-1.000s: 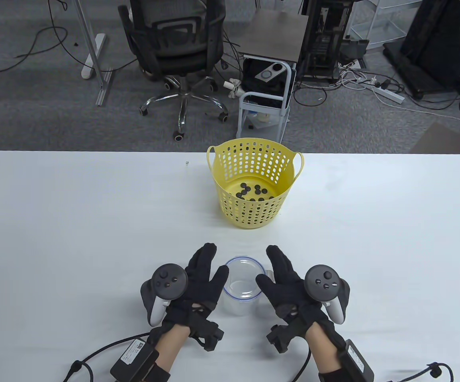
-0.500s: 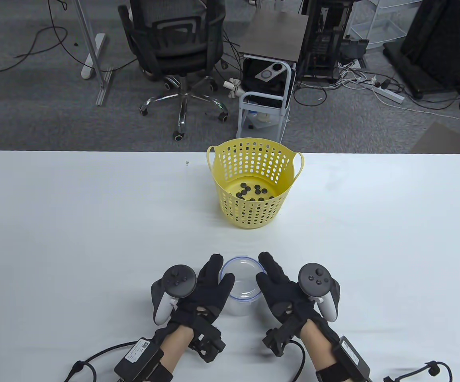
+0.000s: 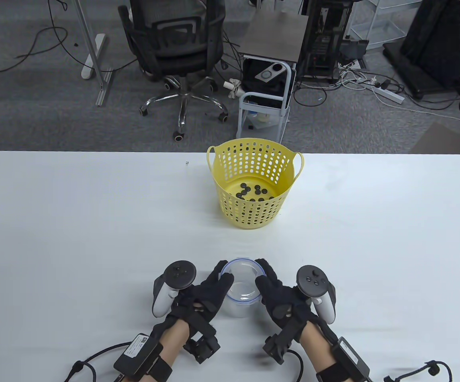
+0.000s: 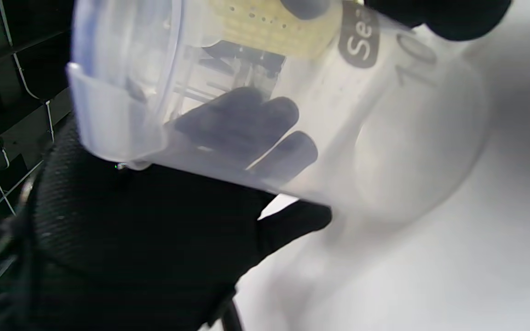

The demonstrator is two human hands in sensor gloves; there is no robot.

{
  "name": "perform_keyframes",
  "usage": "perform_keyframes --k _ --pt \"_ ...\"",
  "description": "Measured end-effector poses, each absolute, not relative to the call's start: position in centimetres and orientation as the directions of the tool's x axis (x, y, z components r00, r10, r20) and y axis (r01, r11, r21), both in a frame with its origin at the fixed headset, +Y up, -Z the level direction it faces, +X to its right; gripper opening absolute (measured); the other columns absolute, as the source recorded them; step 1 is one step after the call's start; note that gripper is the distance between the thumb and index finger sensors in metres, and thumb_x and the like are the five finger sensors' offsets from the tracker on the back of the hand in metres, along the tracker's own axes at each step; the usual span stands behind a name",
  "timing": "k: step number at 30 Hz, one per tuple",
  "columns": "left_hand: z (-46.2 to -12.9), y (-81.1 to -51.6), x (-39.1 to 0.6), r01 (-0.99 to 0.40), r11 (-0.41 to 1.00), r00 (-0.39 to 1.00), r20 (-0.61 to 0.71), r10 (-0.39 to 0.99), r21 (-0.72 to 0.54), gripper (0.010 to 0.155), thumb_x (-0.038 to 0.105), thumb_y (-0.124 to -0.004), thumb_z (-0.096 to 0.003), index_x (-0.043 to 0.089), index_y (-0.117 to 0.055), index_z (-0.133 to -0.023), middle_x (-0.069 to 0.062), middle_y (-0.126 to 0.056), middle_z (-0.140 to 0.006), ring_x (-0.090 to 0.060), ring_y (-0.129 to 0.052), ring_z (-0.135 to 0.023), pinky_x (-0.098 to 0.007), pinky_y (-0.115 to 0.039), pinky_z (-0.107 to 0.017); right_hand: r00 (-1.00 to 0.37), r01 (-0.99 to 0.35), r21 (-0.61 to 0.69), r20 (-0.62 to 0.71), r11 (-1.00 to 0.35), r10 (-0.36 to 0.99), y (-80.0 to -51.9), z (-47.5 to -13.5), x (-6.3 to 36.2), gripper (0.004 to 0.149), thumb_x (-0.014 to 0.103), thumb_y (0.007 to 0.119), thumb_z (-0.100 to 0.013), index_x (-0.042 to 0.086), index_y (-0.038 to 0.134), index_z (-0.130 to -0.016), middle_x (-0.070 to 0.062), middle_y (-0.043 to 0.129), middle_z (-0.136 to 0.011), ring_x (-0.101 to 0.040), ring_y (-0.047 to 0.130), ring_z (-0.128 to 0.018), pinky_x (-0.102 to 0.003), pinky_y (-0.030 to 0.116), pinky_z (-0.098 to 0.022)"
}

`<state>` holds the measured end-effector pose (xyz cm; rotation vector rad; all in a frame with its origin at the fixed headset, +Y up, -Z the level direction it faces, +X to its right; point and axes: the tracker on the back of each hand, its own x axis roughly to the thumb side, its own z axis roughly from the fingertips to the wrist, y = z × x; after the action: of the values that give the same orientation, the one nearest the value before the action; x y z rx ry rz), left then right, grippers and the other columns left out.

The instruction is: Pour Go stones into a laundry basket

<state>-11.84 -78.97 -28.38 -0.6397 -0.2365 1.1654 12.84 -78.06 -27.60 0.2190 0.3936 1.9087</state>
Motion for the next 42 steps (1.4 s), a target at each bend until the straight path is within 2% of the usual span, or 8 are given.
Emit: perform_keyframes --k 3,7,14,19,22,26,32,42 --pt "-28.5 -78.8 -12.0 -0.768 0.285 0.416 -0.108 0.903 -0.574 0.091 0.08 -0.049 -0.047 0.023 -0.018 -0.111 -0.004 -0.023 -0.126 -0.04 -0.03 -0.117 -0.065 -0.049 -0.075 -0.44 -0.839 0.346 0.021 -0.419 0.898 -77.5 -27.9 13.2 0.081 0.065 0.051 -0.052 0.01 0.032 -0.108 -0.025 0.042 -0.115 -0.067 0.052 -0.094 -0.072 0.061 -0.059" --pt "-28.5 -77.9 -12.5 -0.792 0.4 0.466 -0.033 0.884 -0.462 0.091 0.079 -0.053 -0.0456 0.024 -0.021 -0.111 -0.008 -0.029 -0.123 -0.043 -0.042 -0.112 -0.063 -0.054 -0.073 -0.449 -0.852 0.277 0.05 -0.444 0.892 -76.9 -28.1 13.5 0.081 0.063 0.061 -0.05 0.009 0.04 -0.108 -0.028 0.046 -0.113 -0.066 0.054 -0.093 -0.072 0.06 -0.06" --pt "-28.3 -74.8 -14.6 -0.776 0.58 0.565 0.135 0.814 -0.25 0.088 0.076 -0.06 -0.0448 0.028 -0.029 -0.112 -0.007 -0.033 -0.123 -0.042 -0.046 -0.112 -0.064 -0.055 -0.072 -0.535 -0.82 0.122 0.189 -0.56 0.824 -74.7 -27.9 14.4 0.081 0.064 0.068 -0.047 0.014 0.048 -0.107 -0.025 0.049 -0.113 -0.063 0.054 -0.094 -0.072 0.058 -0.061" --pt "-27.9 -72.6 -16.1 -0.652 0.758 0.733 0.235 0.638 -0.021 0.084 0.075 -0.065 -0.0441 0.032 -0.038 -0.112 -0.002 -0.038 -0.123 -0.04 -0.048 -0.111 -0.064 -0.056 -0.071 -0.648 -0.747 -0.033 0.256 -0.664 0.717 -73.1 -27.7 15.9 0.08 0.064 0.072 -0.046 0.017 0.049 -0.107 -0.022 0.048 -0.114 -0.061 0.049 -0.098 -0.073 0.053 -0.064" --pt "-27.8 -71.9 -16.8 -0.567 0.82 0.808 0.246 0.535 0.078 0.083 0.075 -0.066 -0.0435 0.035 -0.04 -0.111 0.0 -0.039 -0.123 -0.039 -0.046 -0.112 -0.064 -0.054 -0.072 -0.718 -0.687 -0.122 0.264 -0.717 0.644 -72.6 -27.7 16.9 0.08 0.064 0.074 -0.045 0.019 0.05 -0.107 -0.02 0.047 -0.115 -0.059 0.047 -0.1 -0.072 0.05 -0.066" --pt "-28.1 -71.5 -18.0 -0.455 0.87 0.884 0.212 0.416 0.189 0.082 0.075 -0.067 -0.0429 0.038 -0.041 -0.111 0.002 -0.034 -0.124 -0.037 -0.033 -0.114 -0.065 -0.049 -0.073 -0.816 -0.574 -0.217 0.237 -0.79 0.527 -72.4 -27.9 18.4 0.08 0.064 0.075 -0.045 0.02 0.05 -0.107 -0.018 0.045 -0.116 -0.056 0.042 -0.102 -0.072 0.044 -0.068" --pt "-28.9 -72.1 -19.8 -0.258 0.939 0.964 0.13 0.233 0.227 0.082 0.077 -0.067 -0.042 0.043 -0.037 -0.111 0.006 -0.029 -0.124 -0.03 -0.026 -0.115 -0.064 -0.042 -0.076 -0.905 -0.424 -0.251 0.15 -0.87 0.398 -72.9 -28.6 20.0 0.08 0.064 0.076 -0.044 0.022 0.049 -0.107 -0.015 0.043 -0.117 -0.052 0.037 -0.105 -0.069 0.033 -0.071" --pt "-29.9 -74.3 -21.3 -0.193 0.971 0.981 0.024 0.191 0.144 0.083 0.076 -0.067 -0.042 0.042 -0.035 -0.111 0.006 -0.028 -0.124 -0.03 -0.025 -0.115 -0.065 -0.04 -0.076 -0.953 -0.301 -0.178 0.014 -0.937 0.304 -75.0 -30.1 21.4 0.079 0.062 0.077 -0.044 0.025 0.047 -0.107 -0.013 0.04 -0.118 -0.049 0.033 -0.107 -0.068 0.027 -0.072"
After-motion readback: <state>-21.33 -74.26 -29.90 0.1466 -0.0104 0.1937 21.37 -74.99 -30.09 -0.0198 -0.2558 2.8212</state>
